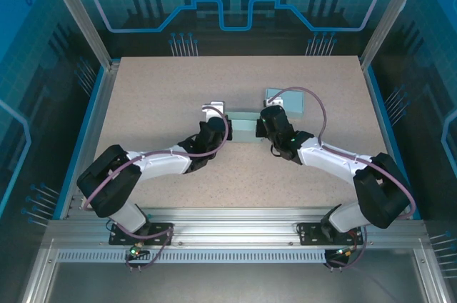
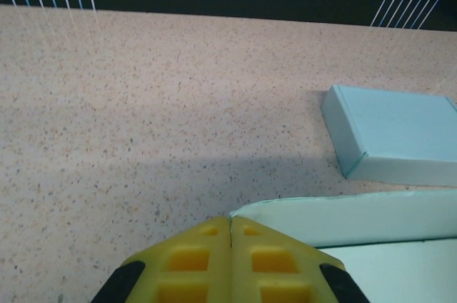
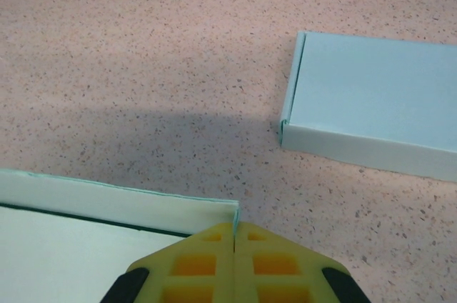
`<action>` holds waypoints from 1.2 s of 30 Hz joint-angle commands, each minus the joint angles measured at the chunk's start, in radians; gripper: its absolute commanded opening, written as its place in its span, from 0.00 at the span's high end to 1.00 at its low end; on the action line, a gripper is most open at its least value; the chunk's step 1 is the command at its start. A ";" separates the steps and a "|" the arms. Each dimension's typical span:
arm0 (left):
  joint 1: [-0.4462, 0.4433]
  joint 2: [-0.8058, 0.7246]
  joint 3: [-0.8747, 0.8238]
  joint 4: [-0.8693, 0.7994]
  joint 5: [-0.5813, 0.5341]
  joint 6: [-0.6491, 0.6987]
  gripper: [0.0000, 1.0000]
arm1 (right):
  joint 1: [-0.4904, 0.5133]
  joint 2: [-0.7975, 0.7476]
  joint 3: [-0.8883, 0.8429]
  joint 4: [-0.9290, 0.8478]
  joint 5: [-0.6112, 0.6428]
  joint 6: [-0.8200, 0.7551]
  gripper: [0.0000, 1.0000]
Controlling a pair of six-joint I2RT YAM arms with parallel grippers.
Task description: Fold the paper box
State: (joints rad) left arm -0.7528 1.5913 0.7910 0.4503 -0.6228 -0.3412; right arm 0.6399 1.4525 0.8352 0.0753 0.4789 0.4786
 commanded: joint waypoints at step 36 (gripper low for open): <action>0.000 0.019 -0.075 0.108 0.240 -0.097 0.97 | 0.030 0.065 -0.093 0.219 -0.116 0.077 1.00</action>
State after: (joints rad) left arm -0.7227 1.5913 0.7303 0.5529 -0.5442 -0.4202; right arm 0.6399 1.4925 0.7704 0.2523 0.5026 0.5278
